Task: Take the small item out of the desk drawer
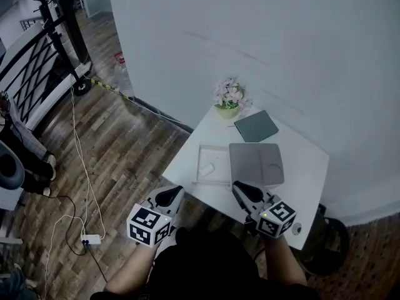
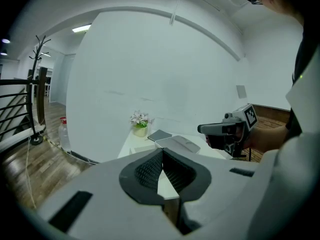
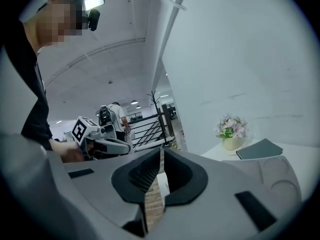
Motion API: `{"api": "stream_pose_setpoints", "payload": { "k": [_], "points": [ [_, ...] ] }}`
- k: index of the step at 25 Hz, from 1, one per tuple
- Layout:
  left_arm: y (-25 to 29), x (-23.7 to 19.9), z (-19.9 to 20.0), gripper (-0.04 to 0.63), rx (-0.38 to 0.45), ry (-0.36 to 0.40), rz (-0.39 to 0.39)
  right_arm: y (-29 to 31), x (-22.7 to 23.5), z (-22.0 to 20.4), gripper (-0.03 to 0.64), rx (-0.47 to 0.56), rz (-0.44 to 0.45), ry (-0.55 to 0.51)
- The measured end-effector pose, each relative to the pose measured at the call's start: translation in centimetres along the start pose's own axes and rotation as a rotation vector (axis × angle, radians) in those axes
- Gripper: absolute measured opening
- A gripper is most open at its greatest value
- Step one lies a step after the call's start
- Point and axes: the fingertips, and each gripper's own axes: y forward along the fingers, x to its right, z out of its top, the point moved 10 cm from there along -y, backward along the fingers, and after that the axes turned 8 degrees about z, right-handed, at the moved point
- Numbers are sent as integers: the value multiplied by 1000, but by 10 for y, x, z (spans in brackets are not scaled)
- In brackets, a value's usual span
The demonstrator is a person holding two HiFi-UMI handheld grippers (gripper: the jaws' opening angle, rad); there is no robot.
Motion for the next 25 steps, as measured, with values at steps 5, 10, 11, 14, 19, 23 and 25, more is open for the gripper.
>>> {"api": "stream_pose_setpoints", "payload": {
  "k": [5, 10, 11, 14, 19, 23, 25],
  "points": [
    [9, -15, 1, 11, 11, -37, 25, 31, 14, 14, 78, -123, 41, -94],
    [26, -24, 8, 9, 15, -87, 95, 60, 44, 24, 113, -269, 124, -244],
    [31, -25, 10, 9, 16, -94, 116, 66, 51, 25, 119, -299, 149, -274],
    [42, -29, 18, 11, 20, -131, 191, 81, 71, 21, 126, -401, 213, -380],
    [44, -25, 22, 11, 12, -163, 275, 105, 89, 4, 130, -530, 342, -509],
    [39, -26, 10, 9, -2, -198, 329, 126, 94, -13, 141, -610, 435, -566],
    [36, -28, 3, 9, -2, -223, 353, 136, 96, -21, 153, -652, 473, -595]
  ]
}}
